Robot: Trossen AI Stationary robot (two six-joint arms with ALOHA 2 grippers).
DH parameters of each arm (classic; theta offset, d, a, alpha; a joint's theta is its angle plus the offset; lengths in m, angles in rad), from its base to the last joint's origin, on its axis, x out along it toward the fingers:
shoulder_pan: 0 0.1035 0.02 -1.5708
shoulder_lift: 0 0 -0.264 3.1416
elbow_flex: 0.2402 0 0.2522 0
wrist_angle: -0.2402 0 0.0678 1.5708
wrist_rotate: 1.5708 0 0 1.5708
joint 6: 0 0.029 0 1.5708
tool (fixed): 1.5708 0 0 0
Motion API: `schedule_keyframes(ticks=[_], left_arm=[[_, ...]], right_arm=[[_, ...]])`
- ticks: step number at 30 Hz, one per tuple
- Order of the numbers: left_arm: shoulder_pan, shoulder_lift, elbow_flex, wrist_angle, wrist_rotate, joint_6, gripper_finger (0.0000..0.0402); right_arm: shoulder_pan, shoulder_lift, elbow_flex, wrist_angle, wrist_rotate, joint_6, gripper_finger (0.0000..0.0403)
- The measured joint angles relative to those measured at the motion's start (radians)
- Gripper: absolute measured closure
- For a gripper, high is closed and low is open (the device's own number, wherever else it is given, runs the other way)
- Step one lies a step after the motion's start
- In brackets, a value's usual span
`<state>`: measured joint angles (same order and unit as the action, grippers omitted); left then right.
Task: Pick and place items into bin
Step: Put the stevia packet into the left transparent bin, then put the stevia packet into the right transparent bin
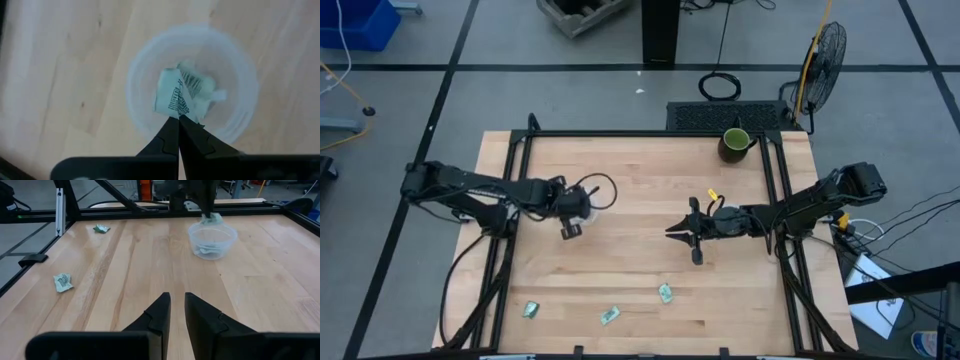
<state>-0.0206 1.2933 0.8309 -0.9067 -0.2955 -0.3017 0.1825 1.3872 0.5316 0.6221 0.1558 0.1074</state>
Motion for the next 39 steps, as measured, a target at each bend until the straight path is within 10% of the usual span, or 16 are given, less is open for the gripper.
schedule_keyframes(ticks=[26,39], left_arm=[[0.067,-0.002,-0.126,0.275,0.146,0.198,0.0344],[0.067,-0.003,-0.125,0.288,0.08,0.203,0.035]], right_arm=[[0.035,0.014,0.0,-0.046,-0.024,-0.067,0.0352],[0.071,0.276,0.243,-0.158,-0.135,-0.048,0.0347]])
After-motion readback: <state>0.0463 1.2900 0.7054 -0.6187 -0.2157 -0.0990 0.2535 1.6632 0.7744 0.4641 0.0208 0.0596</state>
